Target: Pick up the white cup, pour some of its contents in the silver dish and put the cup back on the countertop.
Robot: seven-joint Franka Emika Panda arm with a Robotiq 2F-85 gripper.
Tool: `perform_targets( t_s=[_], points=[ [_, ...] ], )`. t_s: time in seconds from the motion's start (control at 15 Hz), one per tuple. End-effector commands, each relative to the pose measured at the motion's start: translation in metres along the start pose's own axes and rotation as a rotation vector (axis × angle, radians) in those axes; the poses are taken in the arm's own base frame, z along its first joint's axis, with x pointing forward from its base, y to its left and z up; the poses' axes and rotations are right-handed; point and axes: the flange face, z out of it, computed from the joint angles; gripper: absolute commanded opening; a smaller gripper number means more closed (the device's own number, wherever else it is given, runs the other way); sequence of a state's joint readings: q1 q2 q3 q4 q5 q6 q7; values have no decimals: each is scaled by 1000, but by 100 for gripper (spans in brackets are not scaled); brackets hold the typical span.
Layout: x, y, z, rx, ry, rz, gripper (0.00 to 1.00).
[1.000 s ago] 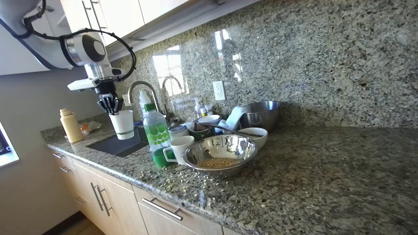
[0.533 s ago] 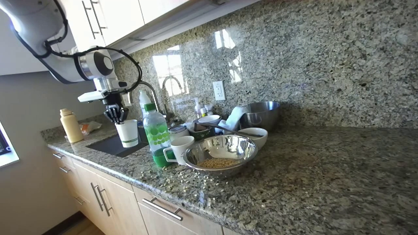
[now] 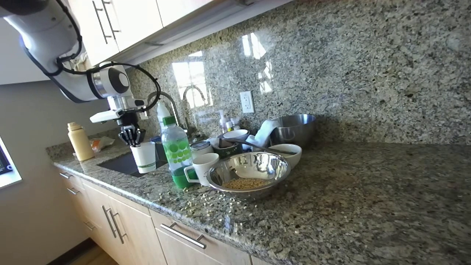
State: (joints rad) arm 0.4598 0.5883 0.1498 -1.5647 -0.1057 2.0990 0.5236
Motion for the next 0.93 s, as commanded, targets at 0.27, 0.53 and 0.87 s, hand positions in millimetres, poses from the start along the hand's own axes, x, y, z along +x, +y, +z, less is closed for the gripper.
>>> perform_targets(
  t_s=[0.27,0.53,0.87],
  points=[
    [-5,-9,18,-10,24,49,1],
    [-10,-10,29,-14,44,60,1],
    [-17,-5,42,-16,54,73,28]
  ],
)
